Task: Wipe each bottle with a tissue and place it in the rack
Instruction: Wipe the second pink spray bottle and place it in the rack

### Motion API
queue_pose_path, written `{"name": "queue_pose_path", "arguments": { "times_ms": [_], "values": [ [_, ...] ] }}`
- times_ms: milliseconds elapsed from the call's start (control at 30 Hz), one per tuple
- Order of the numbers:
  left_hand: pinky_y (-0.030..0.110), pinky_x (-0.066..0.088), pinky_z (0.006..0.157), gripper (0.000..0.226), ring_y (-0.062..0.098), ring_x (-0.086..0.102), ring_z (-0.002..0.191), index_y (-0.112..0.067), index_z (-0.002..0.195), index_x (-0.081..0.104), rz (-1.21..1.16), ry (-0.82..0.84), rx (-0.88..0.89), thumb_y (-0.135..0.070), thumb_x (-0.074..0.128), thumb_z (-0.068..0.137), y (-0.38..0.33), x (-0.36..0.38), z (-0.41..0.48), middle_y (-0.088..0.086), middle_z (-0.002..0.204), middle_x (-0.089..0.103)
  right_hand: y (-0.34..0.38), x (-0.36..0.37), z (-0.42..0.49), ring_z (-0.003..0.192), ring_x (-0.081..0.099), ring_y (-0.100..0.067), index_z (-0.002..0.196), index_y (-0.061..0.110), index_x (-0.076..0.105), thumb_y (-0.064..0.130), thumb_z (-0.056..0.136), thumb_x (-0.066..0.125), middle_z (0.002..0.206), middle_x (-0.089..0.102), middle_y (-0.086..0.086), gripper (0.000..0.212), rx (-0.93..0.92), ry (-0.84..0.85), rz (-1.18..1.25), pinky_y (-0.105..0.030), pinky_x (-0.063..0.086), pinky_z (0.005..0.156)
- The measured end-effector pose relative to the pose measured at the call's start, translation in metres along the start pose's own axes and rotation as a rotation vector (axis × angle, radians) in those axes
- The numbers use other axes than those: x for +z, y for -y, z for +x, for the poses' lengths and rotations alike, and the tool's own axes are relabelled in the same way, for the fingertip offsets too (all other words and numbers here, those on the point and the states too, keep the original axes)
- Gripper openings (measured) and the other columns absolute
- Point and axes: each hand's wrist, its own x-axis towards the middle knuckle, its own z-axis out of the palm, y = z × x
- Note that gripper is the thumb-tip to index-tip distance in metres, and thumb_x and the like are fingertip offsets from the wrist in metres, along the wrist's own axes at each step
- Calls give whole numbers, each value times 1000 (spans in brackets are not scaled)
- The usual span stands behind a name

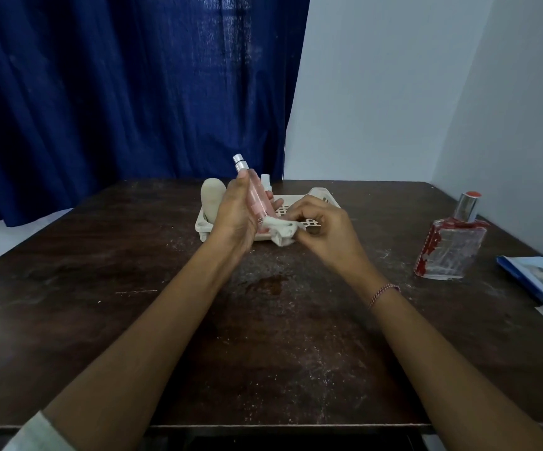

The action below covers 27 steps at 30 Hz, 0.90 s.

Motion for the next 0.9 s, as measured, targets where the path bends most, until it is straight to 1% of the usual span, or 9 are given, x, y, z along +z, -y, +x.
{"name": "queue_pose_path", "arguments": {
  "times_ms": [100,200,333,467,533,600,700,767,900],
  "values": [
    [48,50,89,16,22,60,88,-17,98,45,100,10,119,-33,42,98,-1,1,-4,7,94,52,-10,-3,0,86,48,-4,98,10,71,9,77,72,92,52,9,22,42,292,-246,-11,37,72],
    [39,55,79,13,3,59,65,-16,95,43,180,14,217,-30,44,98,-4,1,-4,0,88,48,-13,-1,-4,95,42,-6,110,17,69,12,81,68,98,49,11,29,28,517,-344,-10,31,76],
    [35,56,77,16,16,57,83,-15,96,44,282,7,258,-31,45,98,-2,0,-4,-3,92,49,-13,-5,-6,103,45,-11,122,24,59,20,77,74,110,52,2,48,74,618,-247,-19,37,85],
    [34,55,82,13,10,55,85,-20,93,45,368,31,285,-32,46,97,0,0,-4,-5,95,52,-12,-11,-6,103,50,-16,125,32,51,12,74,75,117,49,-5,60,158,567,-87,-25,46,88],
    [48,51,93,10,24,59,98,-25,92,47,387,51,268,-34,49,96,0,-2,-3,-3,100,53,-10,-13,-6,97,51,-18,121,33,54,12,73,77,113,47,-4,57,194,505,-3,-26,49,84],
    [55,47,96,9,36,57,111,-28,93,48,401,55,250,-36,51,95,-1,-2,-4,-1,106,54,-7,-14,-5,89,49,-14,117,33,57,13,72,78,104,45,3,54,220,484,22,-22,48,79],
    [54,47,96,8,32,57,110,-29,93,48,400,42,255,-36,53,94,0,-1,-5,-3,104,54,-3,-16,-5,77,43,-7,110,31,57,9,69,79,92,41,8,52,243,462,56,-19,44,71],
    [53,48,96,11,27,57,108,-27,96,49,399,32,261,-36,55,93,0,-2,-6,-4,104,55,0,-18,-5,75,43,-10,110,25,57,2,69,78,86,42,7,52,274,438,140,-20,45,68],
    [40,52,92,19,18,57,107,-24,104,50,419,17,284,-35,58,90,0,-2,-5,-4,112,57,-1,-18,-5,76,48,-12,101,24,56,-4,67,77,76,45,5,49,309,392,242,-27,46,73]
  ]
}}
